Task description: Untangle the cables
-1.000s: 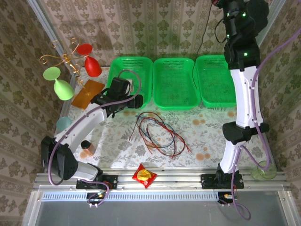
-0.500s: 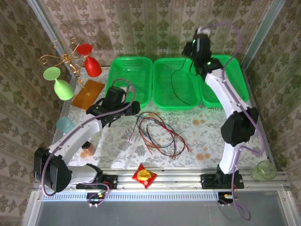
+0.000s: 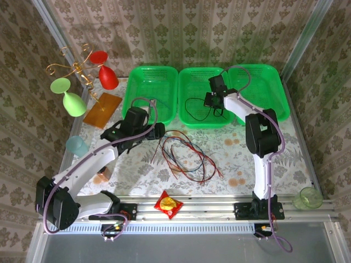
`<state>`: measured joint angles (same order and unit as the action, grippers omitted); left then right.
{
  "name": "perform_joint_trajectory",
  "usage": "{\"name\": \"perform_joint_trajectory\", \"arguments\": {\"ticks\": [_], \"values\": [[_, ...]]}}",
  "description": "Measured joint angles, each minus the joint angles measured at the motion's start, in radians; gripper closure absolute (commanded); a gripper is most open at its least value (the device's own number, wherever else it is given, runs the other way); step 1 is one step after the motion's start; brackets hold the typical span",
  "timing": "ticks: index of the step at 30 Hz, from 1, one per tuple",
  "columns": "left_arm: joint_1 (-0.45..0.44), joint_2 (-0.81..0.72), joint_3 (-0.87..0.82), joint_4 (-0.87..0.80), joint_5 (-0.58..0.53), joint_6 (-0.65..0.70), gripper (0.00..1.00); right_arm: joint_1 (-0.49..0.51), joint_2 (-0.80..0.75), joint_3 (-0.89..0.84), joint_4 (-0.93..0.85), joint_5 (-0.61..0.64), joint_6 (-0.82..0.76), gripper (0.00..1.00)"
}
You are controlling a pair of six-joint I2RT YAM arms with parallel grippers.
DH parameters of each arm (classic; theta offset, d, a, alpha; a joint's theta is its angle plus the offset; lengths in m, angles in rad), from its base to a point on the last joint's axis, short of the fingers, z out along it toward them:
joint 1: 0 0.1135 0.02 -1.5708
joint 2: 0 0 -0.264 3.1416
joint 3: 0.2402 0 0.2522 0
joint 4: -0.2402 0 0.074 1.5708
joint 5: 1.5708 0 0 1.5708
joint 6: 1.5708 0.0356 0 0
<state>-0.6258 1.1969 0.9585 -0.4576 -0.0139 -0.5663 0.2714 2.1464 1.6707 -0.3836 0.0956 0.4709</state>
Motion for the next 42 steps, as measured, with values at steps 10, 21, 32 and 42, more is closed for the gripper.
{"name": "perform_joint_trajectory", "arguments": {"ticks": [10,21,32,42], "values": [[-0.029,-0.001,-0.013,-0.035,0.011,-0.041,0.19,0.013,-0.015,0.027,-0.034,0.011,-0.051,0.12],[-0.101,0.005,-0.002,-0.115,0.029,-0.063,0.17,0.004,-0.278,0.186,-0.193,0.077,-0.156,0.00],[-0.149,-0.078,-0.042,-0.139,0.021,-0.072,0.18,0.098,-0.762,-0.304,-0.247,0.060,-0.100,0.02],[-0.192,-0.132,-0.153,-0.119,0.005,-0.117,0.19,0.190,-1.056,-0.715,-0.351,0.003,0.034,0.33]]}}
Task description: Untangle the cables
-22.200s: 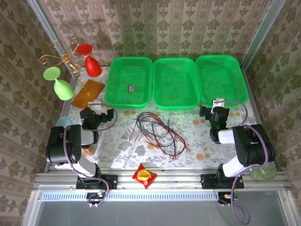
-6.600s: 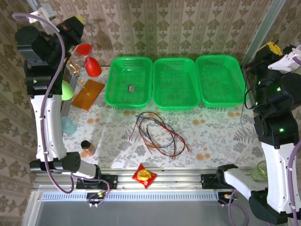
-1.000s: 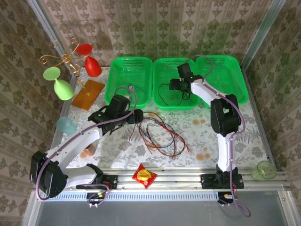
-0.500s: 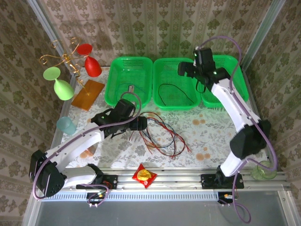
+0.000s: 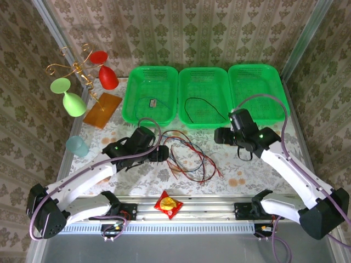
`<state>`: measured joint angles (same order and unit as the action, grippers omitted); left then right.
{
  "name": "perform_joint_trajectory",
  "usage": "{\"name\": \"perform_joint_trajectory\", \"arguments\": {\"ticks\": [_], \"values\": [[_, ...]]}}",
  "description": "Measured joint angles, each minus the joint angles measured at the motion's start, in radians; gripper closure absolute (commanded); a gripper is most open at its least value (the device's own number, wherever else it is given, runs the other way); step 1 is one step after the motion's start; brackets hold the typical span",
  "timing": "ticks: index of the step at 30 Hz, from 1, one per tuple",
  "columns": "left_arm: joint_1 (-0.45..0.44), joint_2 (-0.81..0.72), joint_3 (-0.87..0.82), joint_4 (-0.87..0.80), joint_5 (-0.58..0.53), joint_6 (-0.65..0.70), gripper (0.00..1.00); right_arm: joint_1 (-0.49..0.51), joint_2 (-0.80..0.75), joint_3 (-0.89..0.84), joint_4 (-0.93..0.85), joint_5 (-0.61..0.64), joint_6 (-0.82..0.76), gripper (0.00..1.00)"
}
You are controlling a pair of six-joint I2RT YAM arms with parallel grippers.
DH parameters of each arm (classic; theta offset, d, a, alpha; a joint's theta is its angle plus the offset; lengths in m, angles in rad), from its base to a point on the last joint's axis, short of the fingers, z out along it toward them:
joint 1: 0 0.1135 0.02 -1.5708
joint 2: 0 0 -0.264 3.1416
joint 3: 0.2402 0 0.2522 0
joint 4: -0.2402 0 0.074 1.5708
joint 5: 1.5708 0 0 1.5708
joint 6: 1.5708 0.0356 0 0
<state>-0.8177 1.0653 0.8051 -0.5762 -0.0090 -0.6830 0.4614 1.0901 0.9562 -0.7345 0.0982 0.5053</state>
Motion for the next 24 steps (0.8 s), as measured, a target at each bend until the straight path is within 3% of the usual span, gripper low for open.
{"name": "perform_joint_trajectory", "arguments": {"ticks": [2,12,24], "values": [[-0.010,0.000,-0.004,0.010,-0.005,-0.007,0.19,0.011,-0.018,-0.071,0.001,-0.024,0.024,0.41],[-0.068,0.000,-0.034,0.062,-0.034,-0.063,0.20,0.051,0.048,-0.249,0.034,-0.072,0.081,0.60],[-0.101,0.029,-0.079,0.121,-0.040,-0.104,0.22,0.090,0.182,-0.279,0.266,-0.244,0.157,0.66]]}}
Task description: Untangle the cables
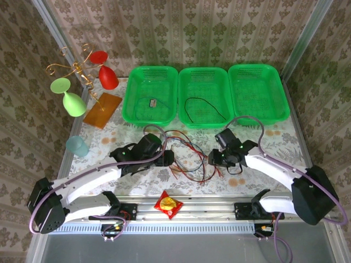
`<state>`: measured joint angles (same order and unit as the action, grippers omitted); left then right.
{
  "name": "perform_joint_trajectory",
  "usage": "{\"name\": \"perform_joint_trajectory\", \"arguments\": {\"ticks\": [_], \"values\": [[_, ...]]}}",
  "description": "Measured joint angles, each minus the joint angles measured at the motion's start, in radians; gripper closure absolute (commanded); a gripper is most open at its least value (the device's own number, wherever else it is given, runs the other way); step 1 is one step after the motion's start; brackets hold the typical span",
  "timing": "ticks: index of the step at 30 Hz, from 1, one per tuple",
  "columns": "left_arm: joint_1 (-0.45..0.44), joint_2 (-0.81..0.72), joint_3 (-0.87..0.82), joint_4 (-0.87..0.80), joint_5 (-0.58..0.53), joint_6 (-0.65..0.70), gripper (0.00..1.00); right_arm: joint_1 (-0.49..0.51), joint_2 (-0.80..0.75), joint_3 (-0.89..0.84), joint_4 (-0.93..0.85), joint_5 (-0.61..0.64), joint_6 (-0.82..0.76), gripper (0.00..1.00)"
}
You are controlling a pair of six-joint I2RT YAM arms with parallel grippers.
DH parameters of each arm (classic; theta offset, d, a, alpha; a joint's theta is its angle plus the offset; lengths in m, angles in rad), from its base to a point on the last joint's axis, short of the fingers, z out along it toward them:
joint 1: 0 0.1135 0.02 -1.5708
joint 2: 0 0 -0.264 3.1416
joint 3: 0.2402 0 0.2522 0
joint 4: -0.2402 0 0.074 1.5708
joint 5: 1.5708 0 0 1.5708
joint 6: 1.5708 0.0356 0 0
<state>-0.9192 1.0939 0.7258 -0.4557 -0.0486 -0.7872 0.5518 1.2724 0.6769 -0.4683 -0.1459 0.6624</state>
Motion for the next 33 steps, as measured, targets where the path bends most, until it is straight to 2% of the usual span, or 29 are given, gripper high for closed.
{"name": "perform_joint_trajectory", "arguments": {"ticks": [5,8,15,20,28,33], "values": [[-0.003,-0.014,-0.033,0.014,0.003,-0.008,0.22,0.006,0.086,0.001,0.090,-0.051,0.046,0.69],[-0.001,-0.075,-0.035,-0.015,-0.003,-0.011,0.22,0.006,0.130,0.005,0.125,-0.066,0.061,0.70],[0.094,-0.391,-0.012,-0.197,-0.103,-0.014,0.20,0.010,0.207,0.011,0.179,-0.086,0.079,0.74],[0.185,-0.535,0.002,-0.332,-0.132,-0.012,0.20,0.010,0.249,0.025,0.201,-0.102,0.079,0.79],[0.214,-0.550,0.002,-0.415,-0.101,-0.006,0.21,0.010,0.266,0.044,0.212,-0.114,0.092,0.99],[0.214,-0.503,-0.009,-0.381,-0.051,-0.006,0.22,0.010,0.235,0.044,0.209,-0.112,0.098,1.00]]}}
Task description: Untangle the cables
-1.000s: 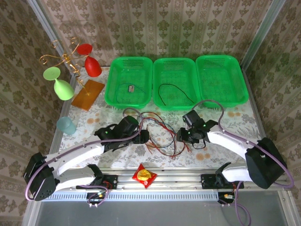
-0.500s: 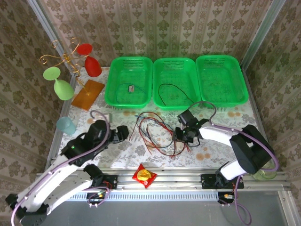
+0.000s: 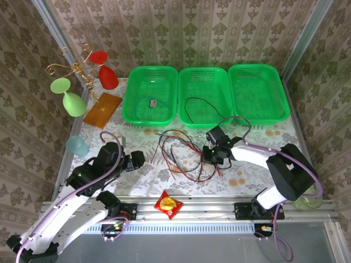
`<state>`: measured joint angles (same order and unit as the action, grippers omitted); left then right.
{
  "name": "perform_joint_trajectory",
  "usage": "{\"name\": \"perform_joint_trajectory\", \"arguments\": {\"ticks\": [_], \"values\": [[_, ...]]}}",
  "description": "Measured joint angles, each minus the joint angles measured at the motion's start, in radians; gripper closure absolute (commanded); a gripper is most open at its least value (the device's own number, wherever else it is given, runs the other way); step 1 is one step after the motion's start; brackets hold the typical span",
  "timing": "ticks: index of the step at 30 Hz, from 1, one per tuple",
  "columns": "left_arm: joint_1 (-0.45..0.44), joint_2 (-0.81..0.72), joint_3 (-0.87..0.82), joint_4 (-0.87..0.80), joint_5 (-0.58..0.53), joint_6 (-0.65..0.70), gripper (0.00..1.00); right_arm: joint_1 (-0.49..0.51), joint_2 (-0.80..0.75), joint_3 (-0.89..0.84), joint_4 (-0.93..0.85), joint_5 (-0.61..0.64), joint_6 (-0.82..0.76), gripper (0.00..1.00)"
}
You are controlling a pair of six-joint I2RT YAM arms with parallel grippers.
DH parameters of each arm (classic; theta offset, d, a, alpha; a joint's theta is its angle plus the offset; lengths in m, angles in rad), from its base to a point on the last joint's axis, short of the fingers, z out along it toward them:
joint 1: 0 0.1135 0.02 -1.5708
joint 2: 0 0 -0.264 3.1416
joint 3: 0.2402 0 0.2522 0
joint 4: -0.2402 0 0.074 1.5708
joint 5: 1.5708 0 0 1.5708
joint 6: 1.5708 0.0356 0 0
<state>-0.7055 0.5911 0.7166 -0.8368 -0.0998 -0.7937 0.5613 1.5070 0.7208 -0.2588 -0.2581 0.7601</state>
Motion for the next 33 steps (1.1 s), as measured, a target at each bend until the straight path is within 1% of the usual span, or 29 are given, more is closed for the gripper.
{"name": "perform_joint_trajectory", "arguments": {"ticks": [2,4,5,8,10,15,19,23,28,33], "values": [[-0.001,0.026,-0.006,0.019,0.017,0.000,0.22,0.000,-0.025,0.000,-0.002,0.000,0.000,0.99],[-0.007,0.054,-0.009,0.042,0.029,0.000,0.22,0.000,-0.050,0.000,-0.002,0.000,0.002,0.86],[-0.011,0.065,-0.009,0.052,0.033,0.000,0.22,0.000,-0.057,0.000,-0.002,0.000,0.003,0.82],[-0.032,0.097,-0.010,0.089,0.040,-0.001,0.22,0.000,-0.064,0.000,-0.003,0.003,0.004,0.72],[-0.048,0.116,-0.010,0.110,0.041,-0.005,0.22,0.000,-0.064,0.000,-0.007,0.007,0.004,0.69],[-0.077,0.137,-0.010,0.141,0.040,-0.016,0.21,0.000,-0.053,0.005,-0.008,0.018,0.003,0.69],[-0.089,0.138,-0.010,0.150,0.039,-0.022,0.22,0.000,0.008,0.031,-0.005,0.019,0.003,0.70],[-0.093,0.137,-0.010,0.150,0.034,-0.023,0.22,0.000,0.057,0.048,0.001,0.018,0.002,0.73],[-0.105,0.135,-0.010,0.150,0.029,-0.027,0.22,0.000,0.084,0.061,0.002,0.018,-0.002,0.79],[-0.119,0.149,-0.010,0.154,0.026,-0.030,0.22,0.000,0.084,0.063,0.001,0.019,-0.005,0.88]]}}
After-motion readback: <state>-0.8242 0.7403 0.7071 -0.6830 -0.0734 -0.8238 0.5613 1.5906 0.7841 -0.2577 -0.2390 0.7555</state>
